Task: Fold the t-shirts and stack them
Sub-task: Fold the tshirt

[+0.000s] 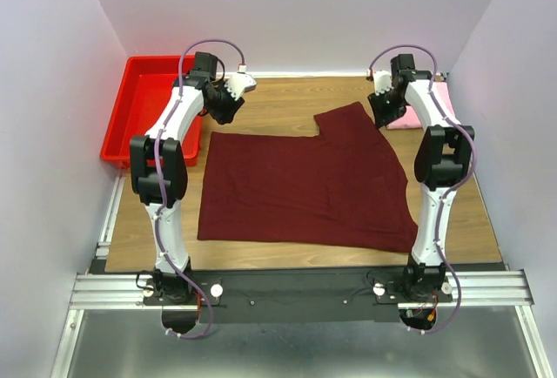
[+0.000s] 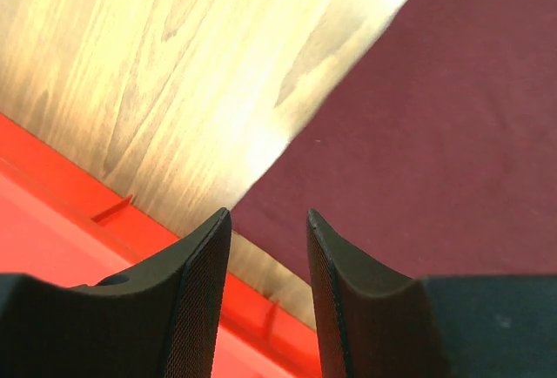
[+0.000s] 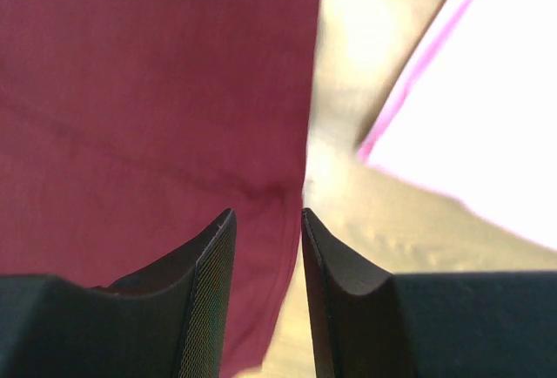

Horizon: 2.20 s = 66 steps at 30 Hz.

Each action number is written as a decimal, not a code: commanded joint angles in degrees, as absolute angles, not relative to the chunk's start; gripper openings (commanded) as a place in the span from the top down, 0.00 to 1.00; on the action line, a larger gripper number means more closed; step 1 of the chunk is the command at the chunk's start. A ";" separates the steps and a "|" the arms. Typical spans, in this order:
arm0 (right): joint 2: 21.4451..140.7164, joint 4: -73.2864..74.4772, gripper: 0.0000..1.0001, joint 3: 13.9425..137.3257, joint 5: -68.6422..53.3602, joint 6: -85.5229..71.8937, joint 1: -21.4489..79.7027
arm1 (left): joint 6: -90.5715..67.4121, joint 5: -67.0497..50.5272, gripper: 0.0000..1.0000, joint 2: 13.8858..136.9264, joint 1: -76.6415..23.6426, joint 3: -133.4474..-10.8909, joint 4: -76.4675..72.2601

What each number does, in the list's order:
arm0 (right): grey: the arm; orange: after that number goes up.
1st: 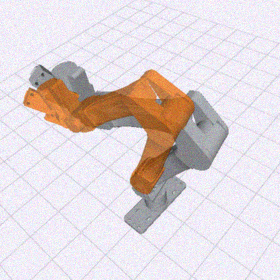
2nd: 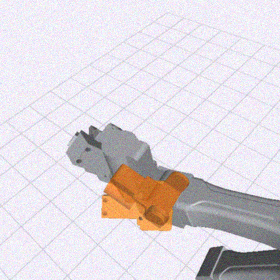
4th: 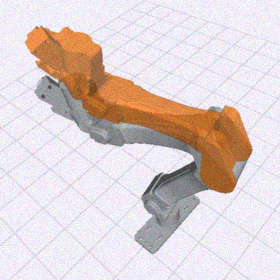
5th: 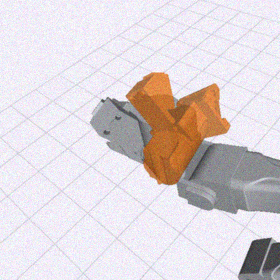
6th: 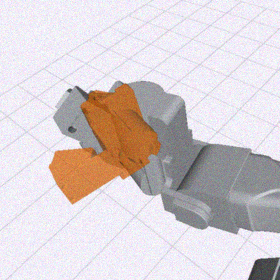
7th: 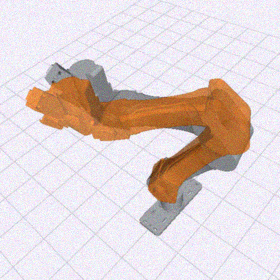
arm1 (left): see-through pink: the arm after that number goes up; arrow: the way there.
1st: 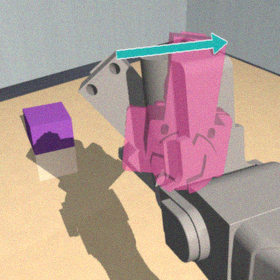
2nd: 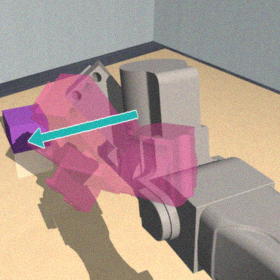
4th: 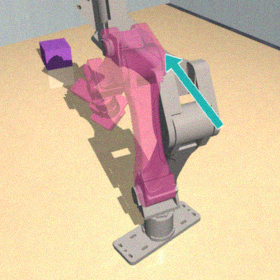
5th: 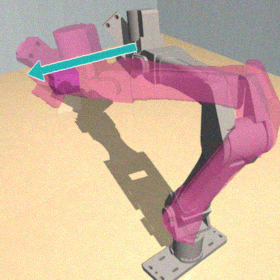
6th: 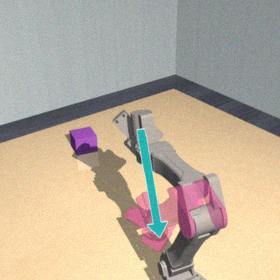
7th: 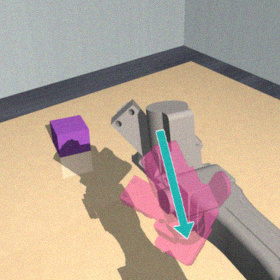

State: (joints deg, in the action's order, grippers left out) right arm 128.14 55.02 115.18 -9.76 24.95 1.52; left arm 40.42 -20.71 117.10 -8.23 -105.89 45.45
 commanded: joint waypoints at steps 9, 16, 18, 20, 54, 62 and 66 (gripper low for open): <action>139.65 52.82 0.57 124.63 -11.08 20.83 1.49 | 39.29 -22.94 0.51 122.16 -6.94 -109.95 47.28; 141.77 52.38 0.52 124.37 -10.72 20.39 1.41 | 42.97 -22.41 0.41 124.01 -6.86 -111.71 50.53; 142.29 52.47 0.52 123.93 -10.98 20.13 1.49 | 44.82 -22.24 0.41 124.80 -6.86 -112.67 52.11; 142.38 52.47 0.58 123.40 -11.77 20.21 1.41 | 45.87 -22.24 0.41 125.59 -6.86 -113.73 53.34; 144.67 51.94 0.99 126.47 -6.68 24.08 1.14 | 58.36 -7.65 0.49 139.22 -6.24 -123.31 60.21; 145.90 51.59 0.99 128.41 -5.71 24.87 1.14 | 58.09 -6.06 0.57 142.29 -6.06 -126.12 60.82; 146.60 51.59 0.99 129.81 -5.63 24.87 1.14 | 59.41 -6.42 0.55 142.73 -6.06 -126.56 62.05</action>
